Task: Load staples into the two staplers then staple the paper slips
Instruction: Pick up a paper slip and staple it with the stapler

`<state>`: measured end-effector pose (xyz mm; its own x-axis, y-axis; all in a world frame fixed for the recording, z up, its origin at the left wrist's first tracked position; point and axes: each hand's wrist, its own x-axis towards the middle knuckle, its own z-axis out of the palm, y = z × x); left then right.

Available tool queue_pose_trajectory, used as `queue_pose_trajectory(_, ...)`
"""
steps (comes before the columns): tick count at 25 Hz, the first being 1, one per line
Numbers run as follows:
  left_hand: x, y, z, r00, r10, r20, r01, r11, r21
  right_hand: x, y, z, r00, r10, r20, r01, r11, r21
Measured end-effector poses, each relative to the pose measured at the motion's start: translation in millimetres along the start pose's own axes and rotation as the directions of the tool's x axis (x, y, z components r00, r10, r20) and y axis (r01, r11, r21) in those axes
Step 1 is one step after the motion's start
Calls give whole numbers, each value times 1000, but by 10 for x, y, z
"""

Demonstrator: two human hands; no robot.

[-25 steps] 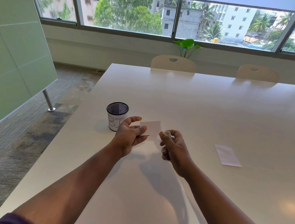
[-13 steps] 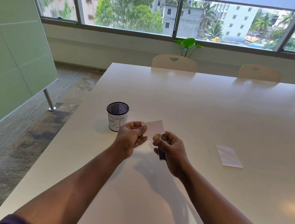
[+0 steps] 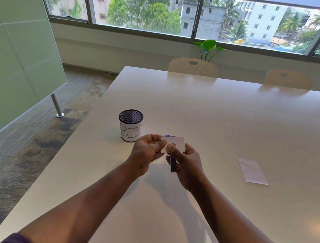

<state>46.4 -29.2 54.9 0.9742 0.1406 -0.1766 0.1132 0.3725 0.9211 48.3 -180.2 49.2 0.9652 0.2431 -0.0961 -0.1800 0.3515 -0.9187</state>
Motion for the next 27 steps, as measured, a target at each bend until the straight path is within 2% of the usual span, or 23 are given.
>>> queue_pose_trajectory(12, -5, -19, -33, 1000, 4, 3, -4, 1000, -6, 75, 27, 54, 994, 85, -75, -82, 996, 43)
queue_pose_trajectory(14, 0, -17, -56, 998, -3, 55, 4, 1000, -23, 78, 36, 51, 993, 89, -74, -85, 995, 53)
queue_pose_trajectory(16, -6, -18, -67, 985, -29, 172, 45, 995, -87, 84, 43, 61, 994, 78, -72, -74, 996, 59)
queue_pose_trajectory(19, -3, -71, -74, 952, -51, 301, 81, 993, -88, 94, 56, 71, 994, 72, -77, -64, 994, 91)
queue_pose_trajectory(27, 18, -141, -56, 954, -29, 299, 72, 989, -131, 70, 25, 80, 990, 75, -119, -63, 993, 99)
